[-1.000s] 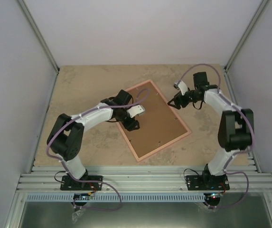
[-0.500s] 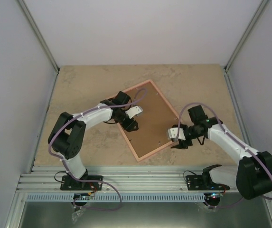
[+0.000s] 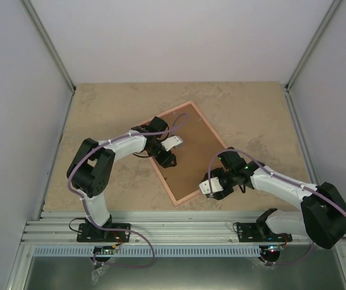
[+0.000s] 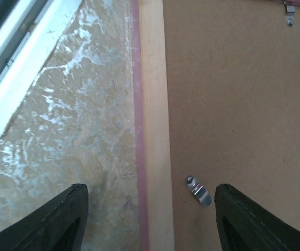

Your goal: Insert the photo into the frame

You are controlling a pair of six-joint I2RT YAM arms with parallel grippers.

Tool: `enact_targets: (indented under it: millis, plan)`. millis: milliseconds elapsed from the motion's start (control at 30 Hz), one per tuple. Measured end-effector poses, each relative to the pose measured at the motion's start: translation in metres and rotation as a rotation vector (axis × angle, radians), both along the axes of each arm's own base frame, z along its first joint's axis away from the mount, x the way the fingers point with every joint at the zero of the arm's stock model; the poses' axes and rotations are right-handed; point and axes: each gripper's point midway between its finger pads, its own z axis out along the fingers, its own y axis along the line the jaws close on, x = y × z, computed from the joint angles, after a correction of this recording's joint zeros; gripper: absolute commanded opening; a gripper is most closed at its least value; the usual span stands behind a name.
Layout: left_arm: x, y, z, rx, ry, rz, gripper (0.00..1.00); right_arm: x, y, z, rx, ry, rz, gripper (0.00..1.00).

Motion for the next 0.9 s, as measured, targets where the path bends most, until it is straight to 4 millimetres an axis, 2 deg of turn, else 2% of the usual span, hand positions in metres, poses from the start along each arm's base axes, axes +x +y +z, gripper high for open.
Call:
enact_targets:
  millis: [267,367,500,700,900]
  plan:
    - [-0.004,-0.003,-0.006,0.009,0.014,-0.013,0.53,0.015,0.000,-0.026,-0.074,-0.040,-0.039,0.65]
    - [-0.004,-0.003,-0.006,0.009,0.014,-0.013,0.53,0.021,0.004,-0.025,-0.063,-0.059,-0.053,0.63]
    - [-0.004,-0.003,-0.008,0.012,0.018,-0.013,0.53,0.024,0.007,-0.025,-0.059,-0.079,-0.057,0.53]
    - [-0.003,-0.004,-0.009,0.013,0.020,-0.013,0.53,0.025,0.007,-0.026,-0.059,-0.090,-0.061,0.52]
    - [0.000,-0.006,-0.009,0.013,0.020,-0.013,0.51,0.026,0.010,-0.028,-0.059,-0.072,-0.061,0.45]
